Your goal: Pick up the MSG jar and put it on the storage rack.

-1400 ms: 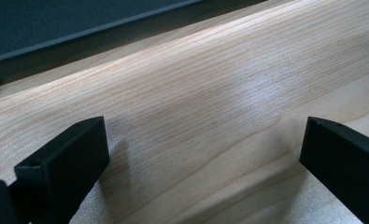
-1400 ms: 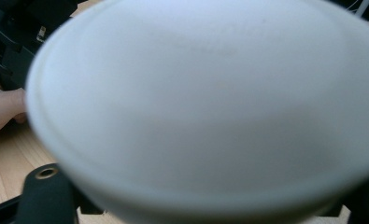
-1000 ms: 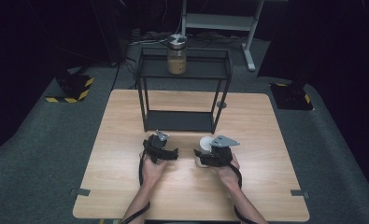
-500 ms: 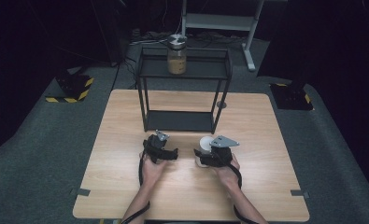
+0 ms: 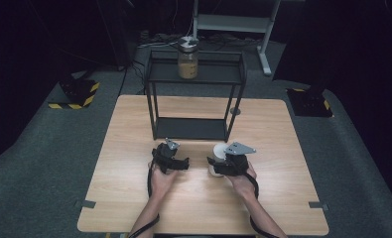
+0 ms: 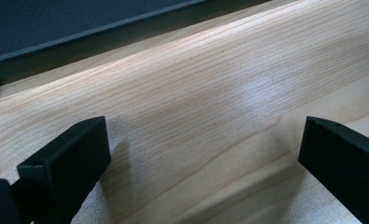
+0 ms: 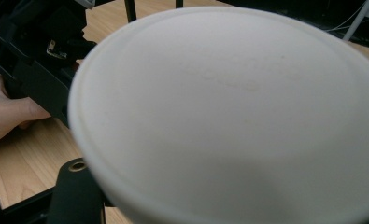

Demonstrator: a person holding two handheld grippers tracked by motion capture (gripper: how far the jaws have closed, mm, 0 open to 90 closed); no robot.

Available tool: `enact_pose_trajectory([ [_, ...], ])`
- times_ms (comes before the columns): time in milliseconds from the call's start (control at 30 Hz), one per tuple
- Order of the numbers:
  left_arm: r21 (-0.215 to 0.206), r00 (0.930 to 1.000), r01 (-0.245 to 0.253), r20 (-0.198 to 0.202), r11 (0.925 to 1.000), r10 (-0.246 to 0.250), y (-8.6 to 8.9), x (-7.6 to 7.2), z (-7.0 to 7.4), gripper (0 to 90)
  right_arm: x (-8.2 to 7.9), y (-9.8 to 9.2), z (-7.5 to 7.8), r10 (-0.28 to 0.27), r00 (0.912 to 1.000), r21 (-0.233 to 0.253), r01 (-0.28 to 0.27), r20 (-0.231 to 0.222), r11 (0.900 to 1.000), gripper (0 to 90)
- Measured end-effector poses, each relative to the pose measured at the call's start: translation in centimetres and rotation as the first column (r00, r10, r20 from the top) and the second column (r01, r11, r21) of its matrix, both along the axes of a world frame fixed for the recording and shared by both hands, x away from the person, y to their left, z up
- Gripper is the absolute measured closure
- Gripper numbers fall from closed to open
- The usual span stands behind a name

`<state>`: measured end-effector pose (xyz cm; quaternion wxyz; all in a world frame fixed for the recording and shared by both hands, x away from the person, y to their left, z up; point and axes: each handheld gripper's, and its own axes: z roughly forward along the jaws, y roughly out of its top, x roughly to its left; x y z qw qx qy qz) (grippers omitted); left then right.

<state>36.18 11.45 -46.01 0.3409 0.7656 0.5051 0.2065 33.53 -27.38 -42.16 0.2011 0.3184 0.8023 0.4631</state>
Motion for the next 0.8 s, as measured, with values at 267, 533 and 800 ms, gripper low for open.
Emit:
enact_pose_trajectory([
  [267,0.0,1.0,0.0,0.0,1.0,0.0,0.0,0.0,0.0,2.1,0.3,-0.4,1.2,0.007,1.0,0.003,-0.007,0.001,1.0,34.3],
  [533,-0.003,1.0,0.0,-0.001,1.0,0.0,0.1,0.0,0.0,2.1,0.8,-0.7,2.9,0.017,0.9998,-0.003,-0.017,0.007,1.0,34.4],
  [800,-0.001,1.0,-0.001,0.0,1.0,0.001,0.0,0.0,0.0,2.3,1.5,-1.4,4.8,0.031,0.9995,0.011,-0.031,0.006,0.999,34.4],
])
